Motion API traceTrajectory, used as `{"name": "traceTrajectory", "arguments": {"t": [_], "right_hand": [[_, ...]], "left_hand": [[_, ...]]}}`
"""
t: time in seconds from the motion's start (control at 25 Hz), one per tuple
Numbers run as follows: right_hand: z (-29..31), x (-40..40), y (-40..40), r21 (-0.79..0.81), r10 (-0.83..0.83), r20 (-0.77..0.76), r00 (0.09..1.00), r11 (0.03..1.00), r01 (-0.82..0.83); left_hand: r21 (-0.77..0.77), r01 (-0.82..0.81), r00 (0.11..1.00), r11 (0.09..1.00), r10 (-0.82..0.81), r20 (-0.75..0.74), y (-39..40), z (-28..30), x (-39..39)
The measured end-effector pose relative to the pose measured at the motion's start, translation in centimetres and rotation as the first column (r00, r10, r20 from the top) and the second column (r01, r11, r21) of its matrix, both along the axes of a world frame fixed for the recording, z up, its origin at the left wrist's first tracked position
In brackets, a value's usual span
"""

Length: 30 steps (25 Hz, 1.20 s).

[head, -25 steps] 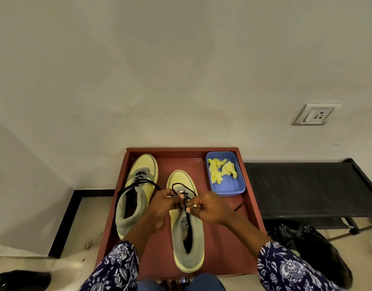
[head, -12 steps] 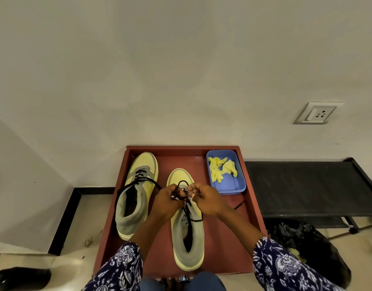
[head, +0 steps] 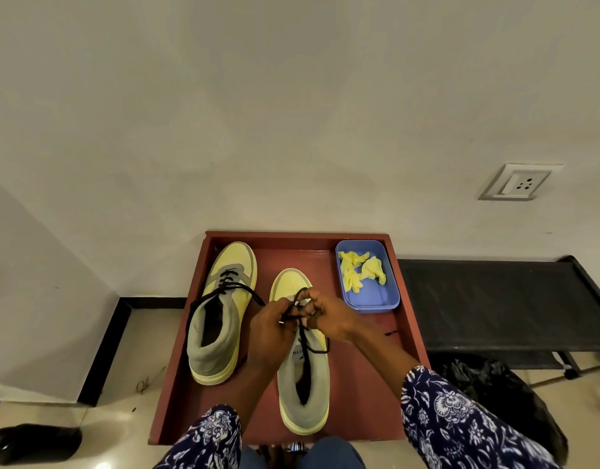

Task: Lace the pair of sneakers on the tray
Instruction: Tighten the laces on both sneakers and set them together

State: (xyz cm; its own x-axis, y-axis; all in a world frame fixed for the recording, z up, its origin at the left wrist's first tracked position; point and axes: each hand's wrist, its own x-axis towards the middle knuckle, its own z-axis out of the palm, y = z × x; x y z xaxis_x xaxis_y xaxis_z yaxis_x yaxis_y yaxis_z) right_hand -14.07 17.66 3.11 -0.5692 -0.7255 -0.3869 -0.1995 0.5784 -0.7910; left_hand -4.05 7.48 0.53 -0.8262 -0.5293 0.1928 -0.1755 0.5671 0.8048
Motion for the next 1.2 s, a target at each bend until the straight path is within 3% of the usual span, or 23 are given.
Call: {"name": "traceTrajectory", "arguments": {"t": [0.08,0.16,0.24,0.36,0.44,0.52,0.68,0.76,0.8,0.88,0.96,1.04,1.2], "right_hand": [[0.7,0.0,0.3,0.020,0.026,-0.056,0.998,0.999,-0.025],[1.2,0.1,0.5,0.089,0.123,-0.240,0.963,0.991,-0.105],[1.8,0.2,0.6,0.229,0.252,-0.449,0.857,0.960,-0.162],[2.0,0.3,0.9,0.401,0.378,-0.639,0.670,0.907,-0.129],[1.8,0.4,1.4,0.381,0.346,-0.748,0.567,0.923,-0.061],[1.6,0.1,2.0,0.313,0.238,-0.798,0.554,0.949,0.042],[1.7,0.3,2.4,0.297,0.130,-0.813,0.568,0.931,0.213],[1.4,1.0,2.3,0.204,0.008,-0.818,0.575,0.939,0.278],[1.2,1.2,2.3,0.136,-0.099,-0.771,0.629,0.940,0.314],[1.6,1.9,2.1,-0.042,-0.373,-0.465,0.803,0.915,0.400],[1.6,2.5,1.5,-0.233,-0.553,-0.147,0.820,0.825,0.514],[1.1,3.2,1.1,-0.335,-0.599,-0.033,0.800,0.761,0.556],[1.1,4.1,1.7,-0.432,-0.562,-0.145,0.814,0.776,0.459]], "left_hand": [[0.071,-0.016,1.000,0.997,0.014,0.023,-0.1,0.0,0.1],[0.134,-0.002,0.999,0.991,-0.004,0.048,-0.2,-0.1,0.2],[0.183,0.034,0.998,0.983,-0.044,0.047,-0.4,-0.2,0.4],[0.209,0.053,0.996,0.976,-0.066,0.054,-0.5,0.0,0.8],[0.245,0.042,0.996,0.969,-0.061,0.071,-0.5,-0.1,0.9],[0.321,0.027,0.995,0.947,-0.057,0.085,-0.6,-0.4,1.0],[0.452,-0.005,0.994,0.892,-0.044,0.099,-0.6,-0.4,1.0],[0.479,-0.009,0.993,0.878,-0.047,0.105,-0.3,-0.1,0.8],[0.492,-0.013,0.993,0.870,-0.046,0.107,-0.2,0.0,0.8],[0.519,-0.022,0.993,0.855,-0.040,0.108,0.0,0.4,0.8],[0.533,-0.023,0.993,0.846,-0.041,0.108,0.2,0.6,0.7],[0.562,-0.017,0.993,0.827,-0.051,0.104,0.3,0.7,0.7],[0.570,-0.020,0.993,0.821,-0.049,0.105,0.4,0.8,0.7]]}}
